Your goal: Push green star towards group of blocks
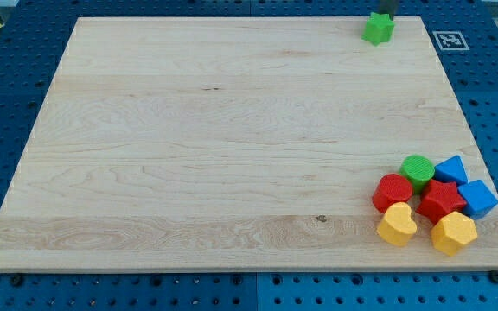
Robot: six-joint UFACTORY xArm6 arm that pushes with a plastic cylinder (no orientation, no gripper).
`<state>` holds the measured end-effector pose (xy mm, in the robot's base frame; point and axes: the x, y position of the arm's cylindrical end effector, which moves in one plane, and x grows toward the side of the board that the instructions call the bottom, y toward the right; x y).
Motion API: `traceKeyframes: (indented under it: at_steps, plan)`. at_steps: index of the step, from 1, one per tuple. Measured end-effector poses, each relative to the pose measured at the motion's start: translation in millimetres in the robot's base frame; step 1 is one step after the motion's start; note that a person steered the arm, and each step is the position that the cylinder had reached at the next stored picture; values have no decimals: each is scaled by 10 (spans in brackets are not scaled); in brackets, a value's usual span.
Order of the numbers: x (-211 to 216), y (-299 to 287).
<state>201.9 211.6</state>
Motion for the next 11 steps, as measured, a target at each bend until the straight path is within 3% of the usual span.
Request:
traceKeyframes:
  at_steps: [2,6,9,11]
  plan:
    - [528,-202]
    - [955,529]
    - [1486,-64]
    - [1509,-360]
